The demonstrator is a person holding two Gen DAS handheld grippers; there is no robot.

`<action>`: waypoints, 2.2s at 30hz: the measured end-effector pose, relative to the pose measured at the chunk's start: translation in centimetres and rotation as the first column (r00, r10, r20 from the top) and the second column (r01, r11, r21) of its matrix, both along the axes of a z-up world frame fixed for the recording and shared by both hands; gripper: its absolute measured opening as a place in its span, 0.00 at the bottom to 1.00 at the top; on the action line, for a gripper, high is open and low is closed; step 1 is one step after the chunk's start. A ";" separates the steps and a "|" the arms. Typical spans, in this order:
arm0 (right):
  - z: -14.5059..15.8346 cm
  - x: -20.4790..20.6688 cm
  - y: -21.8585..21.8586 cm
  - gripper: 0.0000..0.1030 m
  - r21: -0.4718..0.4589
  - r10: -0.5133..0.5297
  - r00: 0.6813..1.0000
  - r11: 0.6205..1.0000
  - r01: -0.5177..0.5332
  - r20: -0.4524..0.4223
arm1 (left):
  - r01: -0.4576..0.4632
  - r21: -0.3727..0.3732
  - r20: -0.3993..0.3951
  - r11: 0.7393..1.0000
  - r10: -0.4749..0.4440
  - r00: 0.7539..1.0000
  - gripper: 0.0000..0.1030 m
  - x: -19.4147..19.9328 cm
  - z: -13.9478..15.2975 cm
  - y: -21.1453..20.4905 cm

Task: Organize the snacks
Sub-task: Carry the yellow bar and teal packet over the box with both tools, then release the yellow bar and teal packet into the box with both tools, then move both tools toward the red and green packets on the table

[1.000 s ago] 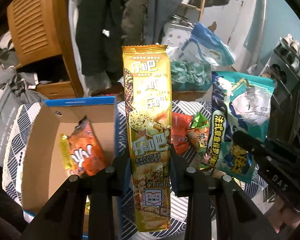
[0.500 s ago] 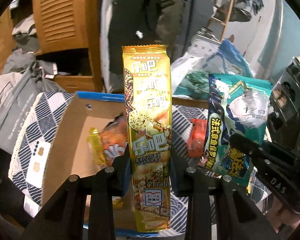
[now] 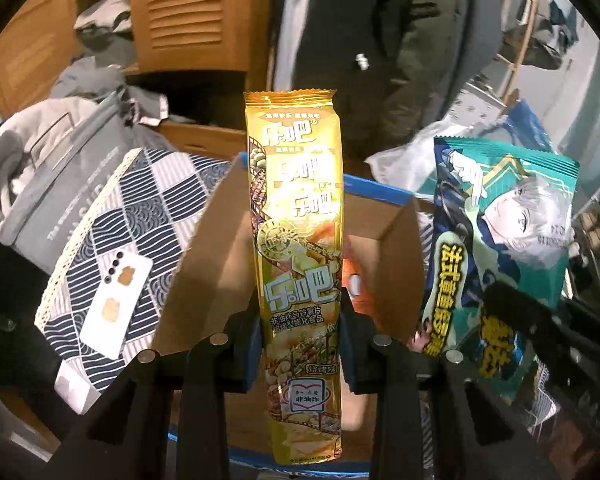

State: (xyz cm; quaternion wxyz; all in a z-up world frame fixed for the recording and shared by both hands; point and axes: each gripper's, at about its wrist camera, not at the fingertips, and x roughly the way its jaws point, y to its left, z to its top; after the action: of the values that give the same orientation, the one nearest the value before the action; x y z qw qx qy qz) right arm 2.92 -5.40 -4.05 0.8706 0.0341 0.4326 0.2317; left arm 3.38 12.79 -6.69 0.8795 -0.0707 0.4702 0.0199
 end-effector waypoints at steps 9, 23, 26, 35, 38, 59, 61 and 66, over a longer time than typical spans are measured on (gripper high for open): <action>-1.9 0.2 4.4 0.14 -0.021 0.073 0.996 0.997 -0.075 -0.058 | -0.048 0.015 -0.042 0.999 0.049 0.998 0.32 0.3 -1.8 1.8; -3.7 1.2 5.8 0.16 -0.029 0.081 0.989 0.996 -0.085 -0.124 | -0.088 0.038 -0.010 0.995 0.089 0.996 0.48 -0.2 -1.5 2.9; -3.4 1.3 5.7 0.35 -0.028 0.068 0.991 0.997 -0.071 -0.116 | -0.099 0.029 -0.009 0.995 0.099 0.995 0.49 -0.3 -1.4 3.4; -1.8 1.6 4.0 0.59 -0.039 -0.001 0.998 0.999 -0.001 -0.057 | -0.093 0.027 0.015 0.995 0.092 0.996 0.56 -0.7 -0.1 2.9; -1.5 1.6 3.3 0.60 -0.047 -0.020 0.999 0.999 0.017 -0.047 | -0.081 0.023 0.031 0.996 0.080 0.996 0.62 -0.9 0.6 2.3; -0.5 1.5 -3.6 0.61 -0.080 -0.149 0.989 0.986 0.147 -0.020 | 0.056 0.058 0.050 0.997 -0.059 0.997 0.69 -0.9 2.0 -4.5; -0.5 1.4 -4.3 0.61 -0.084 -0.159 0.987 0.984 0.157 -0.018 | 0.073 0.063 0.045 0.995 -0.076 0.996 0.69 -0.8 2.0 -5.3; -0.6 1.3 -6.1 0.62 -0.094 -0.184 0.983 0.979 0.182 -0.019 | 0.104 0.076 0.035 0.992 -0.107 0.994 0.74 -0.5 1.9 -7.2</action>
State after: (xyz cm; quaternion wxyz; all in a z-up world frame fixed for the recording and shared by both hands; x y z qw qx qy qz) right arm 4.25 -11.46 -4.65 0.8829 0.0370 0.4497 0.1300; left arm 2.88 5.61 -4.77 0.8904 -0.0132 0.4548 -0.0106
